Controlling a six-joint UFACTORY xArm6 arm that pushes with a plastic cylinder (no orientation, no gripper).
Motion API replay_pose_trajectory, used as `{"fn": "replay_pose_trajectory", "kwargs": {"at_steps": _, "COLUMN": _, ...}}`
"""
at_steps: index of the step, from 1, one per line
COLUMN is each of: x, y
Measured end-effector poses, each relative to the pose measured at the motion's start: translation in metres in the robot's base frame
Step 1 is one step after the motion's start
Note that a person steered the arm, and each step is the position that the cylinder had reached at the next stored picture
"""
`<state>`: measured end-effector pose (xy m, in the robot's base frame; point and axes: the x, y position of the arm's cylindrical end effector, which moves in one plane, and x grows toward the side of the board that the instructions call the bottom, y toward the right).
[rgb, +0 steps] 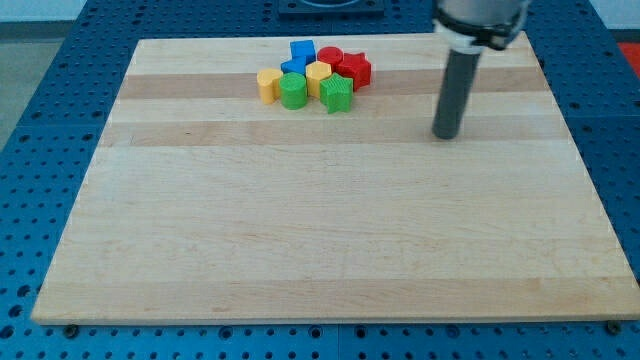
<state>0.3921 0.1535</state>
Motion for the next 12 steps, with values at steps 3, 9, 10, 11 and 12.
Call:
{"fn": "replay_pose_trajectory", "kwargs": {"at_steps": 3, "x": -0.042, "y": -0.022}}
{"fn": "replay_pose_trajectory", "kwargs": {"at_steps": 9, "x": -0.135, "y": -0.048}}
{"fn": "replay_pose_trajectory", "kwargs": {"at_steps": 10, "x": -0.192, "y": -0.077}}
{"fn": "replay_pose_trajectory", "kwargs": {"at_steps": 11, "x": -0.200, "y": -0.100}}
{"fn": "replay_pose_trajectory", "kwargs": {"at_steps": 12, "x": -0.198, "y": -0.119}}
